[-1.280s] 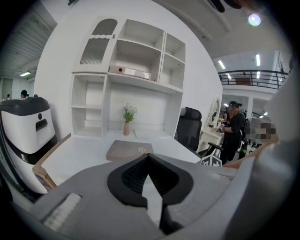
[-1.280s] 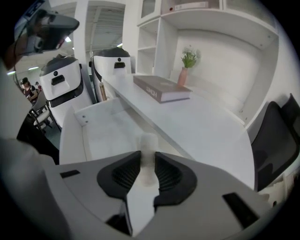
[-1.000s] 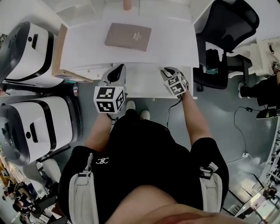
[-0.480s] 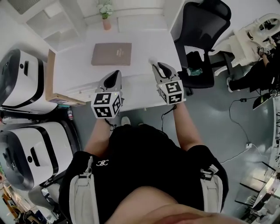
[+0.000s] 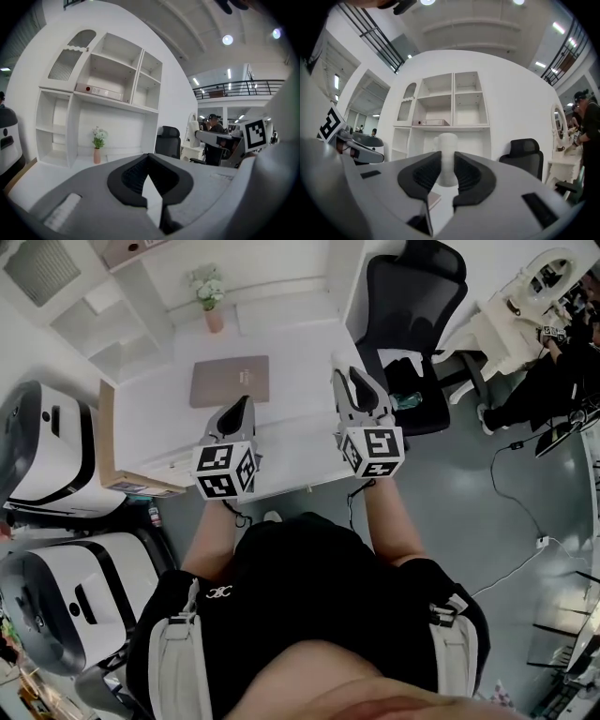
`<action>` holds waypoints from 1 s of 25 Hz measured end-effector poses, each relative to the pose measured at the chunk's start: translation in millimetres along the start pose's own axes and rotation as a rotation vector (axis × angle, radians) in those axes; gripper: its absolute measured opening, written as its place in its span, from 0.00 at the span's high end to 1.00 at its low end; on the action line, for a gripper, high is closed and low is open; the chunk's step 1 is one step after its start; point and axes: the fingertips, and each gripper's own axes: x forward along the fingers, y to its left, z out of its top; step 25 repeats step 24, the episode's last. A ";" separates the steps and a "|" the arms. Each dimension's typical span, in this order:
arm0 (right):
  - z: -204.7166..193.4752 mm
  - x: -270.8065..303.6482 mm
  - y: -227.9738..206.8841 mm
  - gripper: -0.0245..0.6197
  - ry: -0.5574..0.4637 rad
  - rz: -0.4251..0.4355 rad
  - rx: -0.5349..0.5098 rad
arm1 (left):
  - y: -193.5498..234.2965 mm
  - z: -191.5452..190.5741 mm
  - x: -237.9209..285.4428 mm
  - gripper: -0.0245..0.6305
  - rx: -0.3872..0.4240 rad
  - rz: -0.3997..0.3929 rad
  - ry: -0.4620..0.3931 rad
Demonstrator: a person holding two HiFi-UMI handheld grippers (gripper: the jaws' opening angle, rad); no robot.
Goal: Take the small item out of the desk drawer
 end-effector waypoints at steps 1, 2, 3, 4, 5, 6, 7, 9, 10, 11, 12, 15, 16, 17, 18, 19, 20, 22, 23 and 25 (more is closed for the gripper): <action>1.7 -2.0 -0.9 0.83 -0.005 -0.001 0.007 | -0.9 2.5 0.8 0.94 0.004 -0.003 -0.004; 2.0 -3.4 -1.6 0.83 -0.006 -0.001 0.011 | -1.8 4.5 1.6 0.94 0.007 -0.005 -0.008; 1.1 -4.5 -2.1 0.83 -0.005 0.001 0.016 | -2.7 5.8 2.3 0.94 0.009 -0.008 -0.011; 0.0 -5.2 -2.4 0.83 -0.003 0.002 0.023 | -3.5 6.6 2.7 0.94 0.012 -0.011 -0.013; -0.8 -5.7 -2.6 0.83 -0.002 0.004 0.031 | -4.3 7.3 2.9 0.94 0.013 -0.015 -0.014; -0.8 -6.2 -2.5 0.83 -0.003 0.006 0.037 | -5.0 7.8 3.0 0.94 0.015 -0.018 -0.015; -0.1 -6.8 -2.3 0.83 -0.006 0.009 0.041 | -5.5 8.4 2.9 0.94 0.017 -0.021 -0.015; 1.7 -8.2 -1.9 0.83 -0.017 0.017 0.052 | -6.3 9.6 3.1 0.94 0.020 -0.024 -0.016; 2.1 -8.8 -1.9 0.83 -0.021 0.020 0.057 | -6.5 10.1 3.4 0.94 0.021 -0.026 -0.017; 2.0 -9.1 -1.8 0.83 -0.022 0.021 0.060 | -6.6 10.7 3.7 0.94 0.023 -0.027 -0.018; 1.7 -9.3 -1.4 0.83 -0.021 0.021 0.061 | -6.7 11.2 3.9 0.94 0.024 -0.028 -0.019; 1.2 -9.4 0.9 0.83 -0.019 0.026 0.067 | -7.0 12.0 3.8 0.94 0.025 -0.033 -0.020; 0.6 -9.4 1.2 0.83 -0.018 0.027 0.069 | -7.4 12.1 3.5 0.94 0.024 -0.035 -0.020; -0.5 -9.5 0.9 0.83 -0.016 0.027 0.068 | -8.1 12.2 3.1 0.94 0.023 -0.036 -0.021; -2.0 -9.7 0.4 0.83 -0.015 0.027 0.068 | -8.9 12.5 2.5 0.94 0.023 -0.038 -0.023; -3.3 -9.8 -0.1 0.83 -0.013 0.027 0.069 | -9.4 12.9 2.0 0.94 0.024 -0.039 -0.025; -4.2 -9.7 -0.3 0.83 -0.012 0.025 0.071 | -9.3 13.5 1.6 0.94 0.026 -0.040 -0.027; -5.3 -9.4 0.2 0.83 -0.012 0.020 0.073 | -7.1 14.4 1.1 0.94 0.026 -0.039 -0.029; -5.6 -9.2 0.9 0.83 -0.013 0.017 0.073 | -5.5 14.7 0.9 0.94 0.026 -0.037 -0.030; -5.8 -8.9 1.6 0.83 -0.013 0.015 0.073 | -3.7 15.0 0.6 0.94 0.025 -0.035 -0.031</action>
